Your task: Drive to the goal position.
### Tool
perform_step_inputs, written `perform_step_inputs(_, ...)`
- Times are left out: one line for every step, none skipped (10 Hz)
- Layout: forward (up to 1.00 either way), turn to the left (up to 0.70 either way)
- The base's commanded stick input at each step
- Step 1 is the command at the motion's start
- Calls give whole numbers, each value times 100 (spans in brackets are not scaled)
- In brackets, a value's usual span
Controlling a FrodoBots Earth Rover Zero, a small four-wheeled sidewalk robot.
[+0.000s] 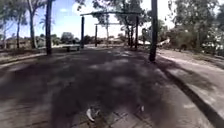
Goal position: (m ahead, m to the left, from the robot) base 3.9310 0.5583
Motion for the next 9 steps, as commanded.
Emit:
perform_step_inputs(100,0)
perform_step_inputs(100,0)
perform_step_inputs(100,0)
perform_step_inputs(100,0)
perform_step_inputs(100,0)
perform_step_inputs(100,0)
perform_step_inputs(100,0)
perform_step_inputs(100,0)
perform_step_inputs(100,0)
